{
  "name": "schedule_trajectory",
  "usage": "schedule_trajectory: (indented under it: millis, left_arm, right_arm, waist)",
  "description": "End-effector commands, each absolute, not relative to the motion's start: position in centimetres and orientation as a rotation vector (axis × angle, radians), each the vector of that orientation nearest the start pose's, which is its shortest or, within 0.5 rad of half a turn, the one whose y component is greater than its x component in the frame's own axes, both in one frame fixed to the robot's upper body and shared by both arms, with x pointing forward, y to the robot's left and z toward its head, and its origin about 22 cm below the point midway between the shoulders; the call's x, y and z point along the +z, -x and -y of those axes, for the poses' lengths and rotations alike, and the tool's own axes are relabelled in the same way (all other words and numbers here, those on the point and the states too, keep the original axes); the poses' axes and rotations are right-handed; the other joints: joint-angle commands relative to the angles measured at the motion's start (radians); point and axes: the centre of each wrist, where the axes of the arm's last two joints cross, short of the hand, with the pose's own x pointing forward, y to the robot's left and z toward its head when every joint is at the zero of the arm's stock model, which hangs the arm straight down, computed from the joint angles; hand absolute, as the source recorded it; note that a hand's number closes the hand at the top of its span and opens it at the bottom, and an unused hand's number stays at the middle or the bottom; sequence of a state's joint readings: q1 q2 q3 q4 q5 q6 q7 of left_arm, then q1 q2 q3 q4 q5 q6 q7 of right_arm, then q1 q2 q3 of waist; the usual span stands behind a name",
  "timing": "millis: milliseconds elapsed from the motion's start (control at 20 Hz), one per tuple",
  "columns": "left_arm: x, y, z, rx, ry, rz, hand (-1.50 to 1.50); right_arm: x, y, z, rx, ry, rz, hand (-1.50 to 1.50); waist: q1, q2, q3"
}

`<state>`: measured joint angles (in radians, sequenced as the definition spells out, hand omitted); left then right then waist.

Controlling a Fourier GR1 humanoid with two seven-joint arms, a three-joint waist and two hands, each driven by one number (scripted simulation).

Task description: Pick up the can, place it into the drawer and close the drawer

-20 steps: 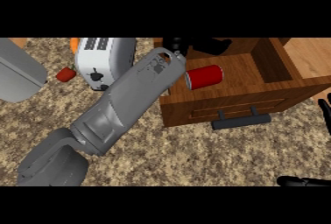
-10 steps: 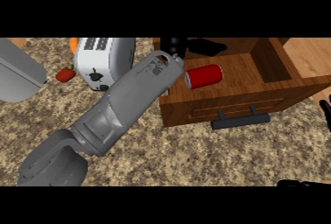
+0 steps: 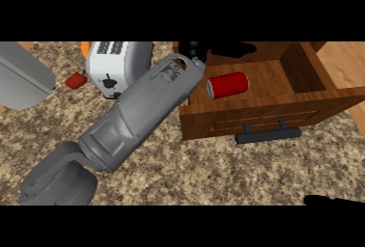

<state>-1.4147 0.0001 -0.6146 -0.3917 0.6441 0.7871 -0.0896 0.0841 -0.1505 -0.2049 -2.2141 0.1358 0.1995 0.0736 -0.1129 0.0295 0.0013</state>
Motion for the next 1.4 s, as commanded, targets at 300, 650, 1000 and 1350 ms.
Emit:
schedule_trajectory:
  millis: [300, 650, 1000, 1350]
  left_arm:
    - [18.7, -42.3, 1.8, -0.035, -0.201, 1.808, -1.50]
    - [19.2, -42.2, 2.2, -0.045, -0.217, 1.826, -1.50]
    - [18.3, -42.2, 1.3, -0.030, -0.210, 1.804, -1.50]
    - [21.1, -42.3, -1.2, -0.031, -0.242, 1.776, -1.50]
  right_arm:
    - [14.8, -20.3, 27.1, 0.613, 0.624, 2.005, -1.50]
    - [12.9, -21.9, 25.2, 0.850, 0.861, 1.874, -1.50]
    - [9.7, -24.6, 23.2, 0.996, 0.986, 1.728, -1.50]
    - [4.8, -27.7, 22.4, 0.917, 1.027, 1.714, -1.50]
  waist:
    - [0.044, -0.004, 0.000]
    - [0.097, -0.019, -0.001]
    - [0.120, -0.028, -0.001]
    - [0.144, -0.037, -0.001]
